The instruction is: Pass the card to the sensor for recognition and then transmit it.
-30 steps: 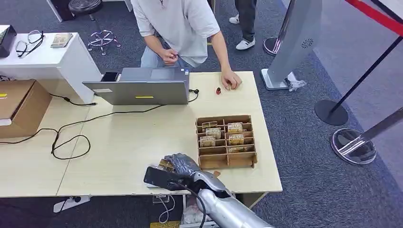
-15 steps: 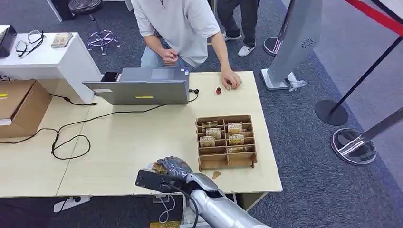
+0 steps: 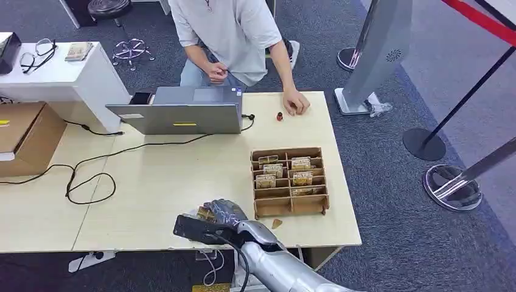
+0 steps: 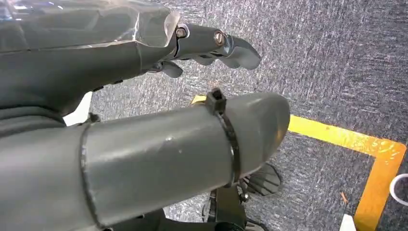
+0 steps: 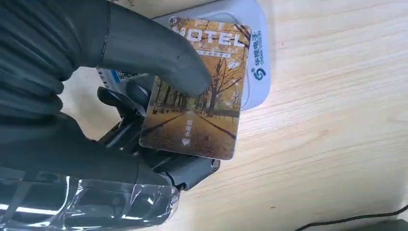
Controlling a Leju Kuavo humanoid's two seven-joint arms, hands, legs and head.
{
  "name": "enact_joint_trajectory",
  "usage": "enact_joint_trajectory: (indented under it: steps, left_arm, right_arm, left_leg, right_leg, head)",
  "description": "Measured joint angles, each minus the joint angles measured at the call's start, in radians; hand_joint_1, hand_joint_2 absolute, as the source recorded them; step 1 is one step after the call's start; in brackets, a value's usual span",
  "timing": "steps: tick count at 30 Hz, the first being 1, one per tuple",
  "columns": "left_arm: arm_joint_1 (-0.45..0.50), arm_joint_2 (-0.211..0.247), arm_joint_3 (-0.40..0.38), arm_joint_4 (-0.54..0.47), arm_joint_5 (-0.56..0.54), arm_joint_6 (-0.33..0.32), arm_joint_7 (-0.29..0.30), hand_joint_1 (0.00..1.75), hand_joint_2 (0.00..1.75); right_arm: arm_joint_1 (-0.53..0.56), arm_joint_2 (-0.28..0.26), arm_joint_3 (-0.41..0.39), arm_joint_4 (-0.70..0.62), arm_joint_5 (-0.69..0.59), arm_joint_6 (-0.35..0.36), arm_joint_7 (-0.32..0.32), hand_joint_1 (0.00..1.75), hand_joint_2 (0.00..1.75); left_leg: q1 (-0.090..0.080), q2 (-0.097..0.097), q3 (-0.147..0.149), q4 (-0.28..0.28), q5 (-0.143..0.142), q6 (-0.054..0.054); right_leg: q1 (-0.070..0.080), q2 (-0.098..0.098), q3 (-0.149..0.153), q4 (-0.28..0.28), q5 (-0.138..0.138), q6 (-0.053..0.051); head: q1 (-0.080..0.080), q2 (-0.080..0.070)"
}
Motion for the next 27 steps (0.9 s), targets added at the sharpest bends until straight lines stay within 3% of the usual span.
enact_joint_trajectory:
  steps: [8,18,27]
  left_arm:
    - [0.000,0.003,-0.017,0.000,-0.017,-0.025,0.000,0.00,0.00]
    - [0.000,0.003,-0.033,0.000,-0.022,-0.029,-0.011,0.00,0.00]
    - [0.001,0.003,-0.041,0.000,-0.016,-0.036,-0.016,0.00,0.00]
  right_arm:
    - [-0.025,0.001,-0.011,0.047,0.042,-0.070,0.069,1.75,1.75]
    - [-0.040,0.002,-0.006,0.091,0.228,-0.108,0.179,1.75,1.75]
    - [-0.044,0.006,0.001,0.105,0.268,-0.103,0.193,1.75,1.75]
  left_leg:
    - [0.000,0.000,0.000,0.000,0.000,0.000]
    - [0.000,0.000,0.001,0.000,0.000,0.000]
    - [0.000,0.000,0.002,0.000,0.000,0.000]
  right_leg:
    - [0.000,0.000,0.001,0.000,0.000,0.000]
    - [0.000,0.000,0.001,0.000,0.000,0.000]
    - [0.000,0.000,0.002,0.000,0.000,0.000]
  head:
    - [0.000,0.000]
    - [0.000,0.000]
    - [0.000,0.000]
